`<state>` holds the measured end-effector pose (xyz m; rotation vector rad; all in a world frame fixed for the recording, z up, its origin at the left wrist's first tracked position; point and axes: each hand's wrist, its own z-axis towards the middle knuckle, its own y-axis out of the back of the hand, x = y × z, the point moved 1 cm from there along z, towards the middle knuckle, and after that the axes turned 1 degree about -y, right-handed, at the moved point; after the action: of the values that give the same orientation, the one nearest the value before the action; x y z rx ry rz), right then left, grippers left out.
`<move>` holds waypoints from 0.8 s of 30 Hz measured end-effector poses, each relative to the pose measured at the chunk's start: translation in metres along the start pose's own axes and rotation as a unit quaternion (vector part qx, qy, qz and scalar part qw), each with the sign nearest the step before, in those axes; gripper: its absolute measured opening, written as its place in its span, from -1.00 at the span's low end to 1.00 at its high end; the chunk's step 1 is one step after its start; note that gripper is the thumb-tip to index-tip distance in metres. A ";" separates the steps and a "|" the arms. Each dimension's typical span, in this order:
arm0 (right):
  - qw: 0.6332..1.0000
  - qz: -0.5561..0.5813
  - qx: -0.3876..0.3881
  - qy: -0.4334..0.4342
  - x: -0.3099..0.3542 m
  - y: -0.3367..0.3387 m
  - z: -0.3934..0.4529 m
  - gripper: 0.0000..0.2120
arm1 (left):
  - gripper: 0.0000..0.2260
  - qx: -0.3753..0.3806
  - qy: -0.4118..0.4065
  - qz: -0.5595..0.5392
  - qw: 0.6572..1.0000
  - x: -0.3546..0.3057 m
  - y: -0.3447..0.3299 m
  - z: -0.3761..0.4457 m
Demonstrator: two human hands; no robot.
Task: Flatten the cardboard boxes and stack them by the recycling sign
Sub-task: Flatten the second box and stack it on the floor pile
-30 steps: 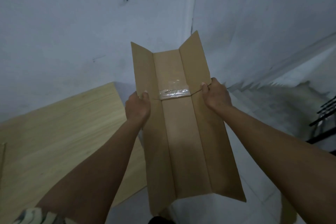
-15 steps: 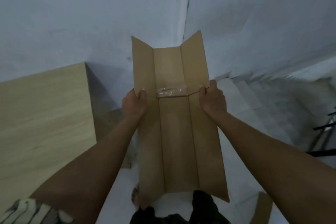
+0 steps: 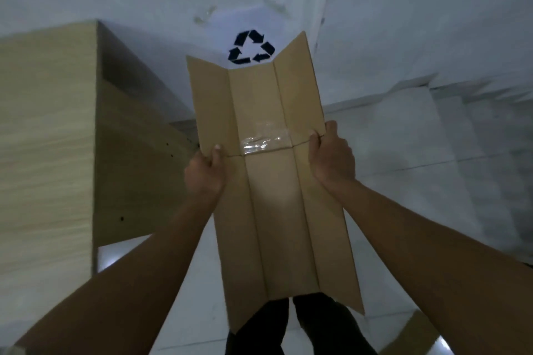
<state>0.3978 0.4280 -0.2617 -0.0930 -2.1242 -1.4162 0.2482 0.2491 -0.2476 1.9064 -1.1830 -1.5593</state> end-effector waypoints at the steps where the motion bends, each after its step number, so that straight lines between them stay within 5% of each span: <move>1: 1.000 -0.001 0.001 -0.002 -0.007 -0.016 0.009 -0.67 | -0.57 0.004 0.005 -0.008 1.000 0.009 -0.014 0.011; 14: 0.999 -0.002 -0.019 0.032 -0.115 -0.298 0.130 -0.72 | -0.73 -0.027 -0.023 -0.089 0.995 0.195 -0.237 0.159; 24: 0.998 0.002 -0.020 0.052 -0.174 -0.421 0.211 -0.72 | -0.64 -0.032 -0.052 -0.111 0.992 0.286 -0.366 0.251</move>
<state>0.3003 0.4711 -0.7522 -0.0379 -2.0105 -1.4291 0.1471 0.2717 -0.7658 1.9912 -0.9761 -1.8085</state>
